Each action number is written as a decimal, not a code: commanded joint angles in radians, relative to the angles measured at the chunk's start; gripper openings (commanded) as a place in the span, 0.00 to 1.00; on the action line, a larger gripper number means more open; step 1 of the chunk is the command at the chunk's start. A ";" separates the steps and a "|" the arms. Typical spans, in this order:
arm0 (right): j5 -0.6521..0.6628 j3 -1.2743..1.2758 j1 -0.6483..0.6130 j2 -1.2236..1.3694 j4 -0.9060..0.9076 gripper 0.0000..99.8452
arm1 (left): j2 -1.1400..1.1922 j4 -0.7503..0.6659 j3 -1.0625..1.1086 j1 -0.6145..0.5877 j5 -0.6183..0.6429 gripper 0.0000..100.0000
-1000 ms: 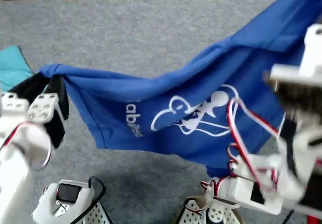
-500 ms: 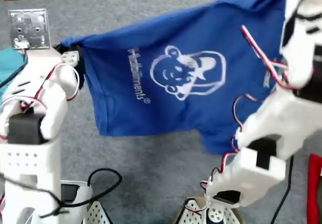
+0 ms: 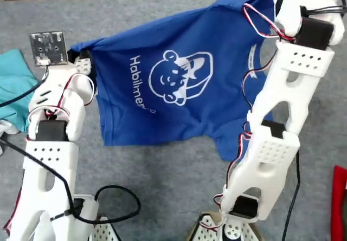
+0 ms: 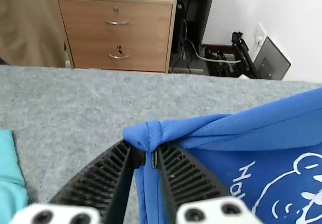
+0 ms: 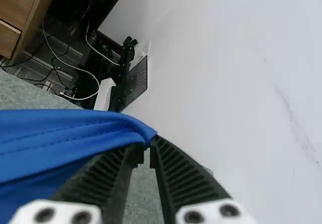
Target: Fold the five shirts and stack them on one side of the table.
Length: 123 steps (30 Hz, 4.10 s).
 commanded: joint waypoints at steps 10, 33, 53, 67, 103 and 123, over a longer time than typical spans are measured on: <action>0.000 -0.001 -0.005 0.076 -0.046 0.01 | 0.611 -0.077 -0.384 -0.017 -0.032 0.02; -0.009 -0.008 -0.076 0.483 -0.709 0.01 | 1.589 0.575 -1.780 -0.092 0.127 0.02; -0.002 -0.272 -0.059 0.490 0.040 0.01 | 1.695 1.115 -1.998 -0.044 0.137 0.02; -0.028 -0.274 -0.007 0.395 0.502 0.01 | 1.696 1.341 -1.996 0.048 0.137 0.02; -0.051 0.008 0.177 0.395 0.582 0.00 | 1.308 1.355 -1.386 0.043 0.101 0.02; 0.034 0.463 0.223 0.071 0.575 0.00 | 1.115 1.191 -1.026 0.043 0.101 0.02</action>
